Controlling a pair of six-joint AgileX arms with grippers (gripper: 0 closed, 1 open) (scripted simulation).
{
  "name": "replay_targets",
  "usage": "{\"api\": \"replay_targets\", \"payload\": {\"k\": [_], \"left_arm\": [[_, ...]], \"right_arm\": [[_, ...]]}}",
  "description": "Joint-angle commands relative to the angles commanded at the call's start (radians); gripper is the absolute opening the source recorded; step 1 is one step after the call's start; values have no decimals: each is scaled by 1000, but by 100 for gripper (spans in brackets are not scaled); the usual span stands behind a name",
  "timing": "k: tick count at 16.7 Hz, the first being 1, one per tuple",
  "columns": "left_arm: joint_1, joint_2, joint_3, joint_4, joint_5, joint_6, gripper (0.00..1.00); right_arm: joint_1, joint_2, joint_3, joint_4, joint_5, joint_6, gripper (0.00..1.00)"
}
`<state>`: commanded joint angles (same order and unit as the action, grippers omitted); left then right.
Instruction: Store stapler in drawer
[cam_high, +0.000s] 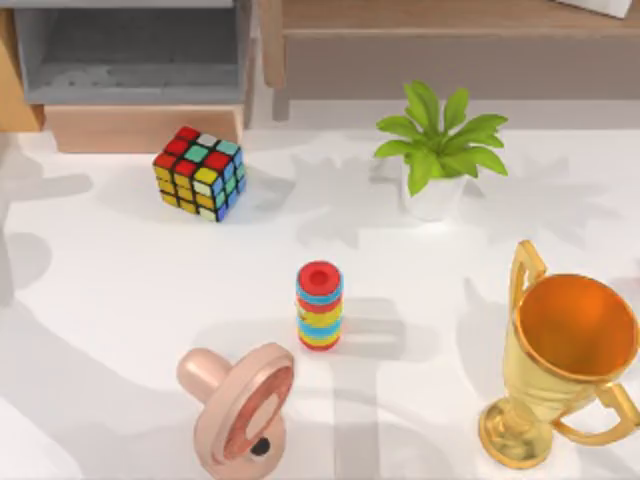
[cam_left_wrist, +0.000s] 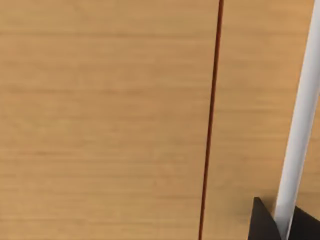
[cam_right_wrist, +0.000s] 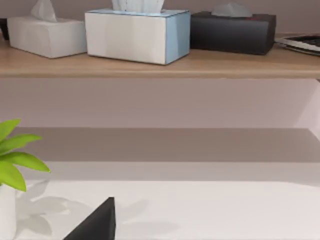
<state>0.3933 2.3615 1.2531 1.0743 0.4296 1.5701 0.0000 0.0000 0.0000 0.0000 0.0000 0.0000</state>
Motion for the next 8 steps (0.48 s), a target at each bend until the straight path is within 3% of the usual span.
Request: {"api": "replay_targets", "payload": {"k": [1, 8], "left_arm": [[0, 0, 0, 0, 0, 0, 0], [0, 0, 0, 0, 0, 0, 53]], "right_arm": [[0, 0, 0, 0, 0, 0, 100], [0, 0, 0, 0, 0, 0, 100]]}}
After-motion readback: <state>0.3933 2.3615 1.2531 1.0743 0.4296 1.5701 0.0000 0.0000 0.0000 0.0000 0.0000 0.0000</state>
